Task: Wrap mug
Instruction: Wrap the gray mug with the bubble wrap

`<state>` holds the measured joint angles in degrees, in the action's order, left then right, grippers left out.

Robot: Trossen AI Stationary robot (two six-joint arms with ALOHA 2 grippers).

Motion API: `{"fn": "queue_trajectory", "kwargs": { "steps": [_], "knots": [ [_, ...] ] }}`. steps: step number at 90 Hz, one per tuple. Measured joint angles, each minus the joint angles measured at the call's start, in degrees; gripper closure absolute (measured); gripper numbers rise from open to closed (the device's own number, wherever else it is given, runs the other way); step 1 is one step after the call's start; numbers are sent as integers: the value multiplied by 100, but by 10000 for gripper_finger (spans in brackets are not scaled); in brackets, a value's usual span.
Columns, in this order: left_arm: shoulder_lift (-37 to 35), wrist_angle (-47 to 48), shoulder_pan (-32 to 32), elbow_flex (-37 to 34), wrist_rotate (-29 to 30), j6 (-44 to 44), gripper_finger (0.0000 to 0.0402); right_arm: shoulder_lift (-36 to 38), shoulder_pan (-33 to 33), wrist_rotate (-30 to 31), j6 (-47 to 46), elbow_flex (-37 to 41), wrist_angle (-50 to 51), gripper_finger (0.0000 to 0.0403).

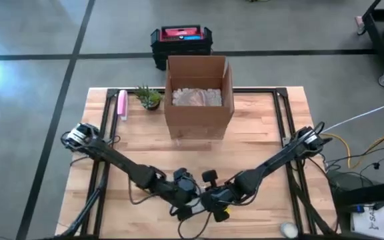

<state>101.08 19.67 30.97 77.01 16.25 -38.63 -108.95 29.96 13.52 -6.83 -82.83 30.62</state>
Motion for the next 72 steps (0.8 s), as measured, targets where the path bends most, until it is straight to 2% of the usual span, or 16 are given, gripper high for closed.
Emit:
{"fn": "queue_trajectory", "kwargs": {
  "steps": [18,36,55,72],
  "knots": [
    [-5,419,364,-68,27,-326,402,2,-3,0,0,3,17,403],
    [12,459,620,-486,207,-700,402,2,-27,0,0,5,19,403],
    [32,-1224,540,-1074,268,-4,402,2,-27,-3,28,9,23,403],
    [32,-1304,355,-946,352,322,402,-33,-29,16,71,14,30,403]
  ]
}}
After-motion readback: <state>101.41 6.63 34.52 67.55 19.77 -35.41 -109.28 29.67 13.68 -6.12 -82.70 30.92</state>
